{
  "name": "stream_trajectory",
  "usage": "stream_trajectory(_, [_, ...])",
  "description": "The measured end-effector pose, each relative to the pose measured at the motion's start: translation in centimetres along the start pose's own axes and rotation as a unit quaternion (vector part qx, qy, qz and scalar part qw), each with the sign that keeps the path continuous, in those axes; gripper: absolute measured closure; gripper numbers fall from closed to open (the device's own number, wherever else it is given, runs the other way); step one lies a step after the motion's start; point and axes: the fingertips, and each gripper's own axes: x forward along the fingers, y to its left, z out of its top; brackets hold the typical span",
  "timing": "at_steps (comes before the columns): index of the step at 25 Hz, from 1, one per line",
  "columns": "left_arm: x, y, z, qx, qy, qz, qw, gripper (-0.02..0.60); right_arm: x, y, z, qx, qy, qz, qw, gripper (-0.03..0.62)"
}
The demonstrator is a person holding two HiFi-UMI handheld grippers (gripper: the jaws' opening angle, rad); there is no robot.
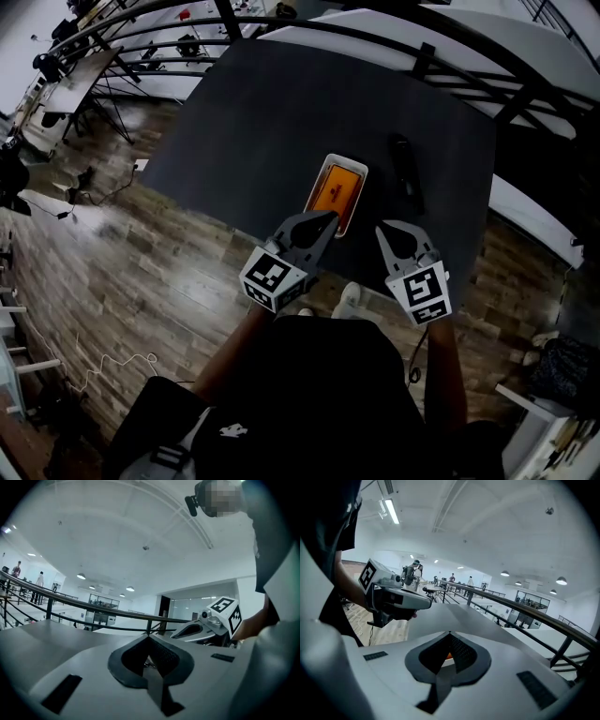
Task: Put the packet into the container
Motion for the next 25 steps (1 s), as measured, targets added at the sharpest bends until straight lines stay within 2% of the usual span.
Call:
stream_trajectory(6, [-0.4, -1.2, 1.3, 0.012, -0.019, -0.025, 0.9994, 0.577, -1.0, -0.8, 2.4, 0.051, -0.085, -0.043, 0.994, 0.591])
stream_trajectory(12, [-0.2, -1.7, 2.4, 0.031, -0.031, -0.029, 0.9986, 0.577, -1.7, -0.8, 3.4, 0.1, -0.151, -0.051, 0.982, 0.591])
stream_trajectory(25, [-0.3, -1.2, 2.8, 0.03, -0.035, -0.025, 0.9986, 0.577, -1.0, 0.0, 3.8, 0.109, -0.154, -0.043, 0.981, 0.591])
